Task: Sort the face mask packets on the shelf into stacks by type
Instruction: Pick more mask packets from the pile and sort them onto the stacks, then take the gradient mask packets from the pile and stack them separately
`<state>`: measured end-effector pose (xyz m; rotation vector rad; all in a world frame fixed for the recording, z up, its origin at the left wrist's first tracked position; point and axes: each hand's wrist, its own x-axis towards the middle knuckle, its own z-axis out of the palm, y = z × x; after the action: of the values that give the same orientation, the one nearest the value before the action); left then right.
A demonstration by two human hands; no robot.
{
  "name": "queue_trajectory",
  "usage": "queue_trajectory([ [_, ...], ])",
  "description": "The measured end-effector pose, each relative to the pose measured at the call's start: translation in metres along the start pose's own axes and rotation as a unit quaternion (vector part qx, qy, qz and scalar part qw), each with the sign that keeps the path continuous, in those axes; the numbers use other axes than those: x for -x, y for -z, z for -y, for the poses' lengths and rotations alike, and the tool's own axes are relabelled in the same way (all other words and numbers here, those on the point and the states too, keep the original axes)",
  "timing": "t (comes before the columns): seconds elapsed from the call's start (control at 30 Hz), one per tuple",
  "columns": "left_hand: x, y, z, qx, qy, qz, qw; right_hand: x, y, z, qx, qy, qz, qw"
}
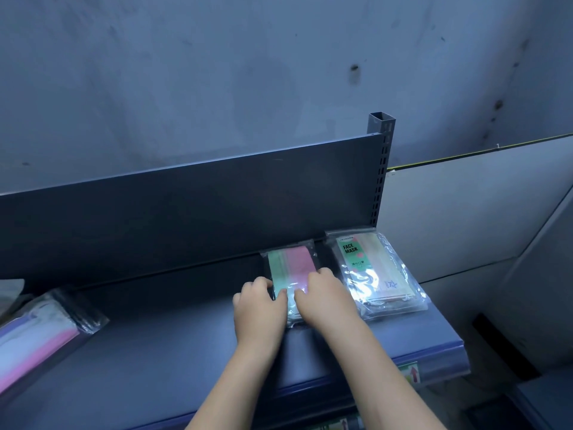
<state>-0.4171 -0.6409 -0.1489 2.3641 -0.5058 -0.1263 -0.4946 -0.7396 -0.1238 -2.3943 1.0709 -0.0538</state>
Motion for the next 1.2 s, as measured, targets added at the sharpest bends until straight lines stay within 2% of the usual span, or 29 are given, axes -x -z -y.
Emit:
queue_trajectory([
  [0.1, -0.004, 0.007, 0.005, -0.002, -0.02, 0.021, 1.0, 0.004, -0.005, 0.009, 0.027, 0.018, -0.033, 0.999],
  [0.17, -0.006, 0.015, 0.01, -0.042, -0.049, 0.021, 0.998, 0.006, -0.01, 0.017, 0.048, 0.05, -0.067, 0.995],
  [0.23, -0.005, 0.029, 0.018, -0.112, -0.079, -0.01, 0.991, 0.008, -0.017, 0.028, 0.051, 0.067, -0.09, 0.992],
  [0.37, -0.014, 0.057, 0.048, -0.183, -0.125, -0.087, 0.971, 0.014, -0.032, 0.058, 0.026, 0.081, -0.109, 0.99],
  [0.53, -0.027, 0.102, 0.082, -0.207, -0.12, -0.073, 0.968, 0.028, -0.052, 0.099, 0.011, 0.12, -0.073, 0.99],
  [0.7, -0.031, 0.133, 0.116, -0.219, -0.12, -0.094, 0.964, 0.041, -0.072, 0.13, -0.022, 0.135, -0.082, 0.987],
  [0.83, -0.035, 0.148, 0.137, -0.23, -0.109, -0.083, 0.964, 0.048, -0.085, 0.147, -0.032, 0.141, -0.09, 0.985],
  [1.2, -0.054, 0.184, 0.155, -0.276, -0.104, -0.075, 0.952, 0.027, -0.097, 0.188, -0.026, 0.183, -0.091, 0.979],
])
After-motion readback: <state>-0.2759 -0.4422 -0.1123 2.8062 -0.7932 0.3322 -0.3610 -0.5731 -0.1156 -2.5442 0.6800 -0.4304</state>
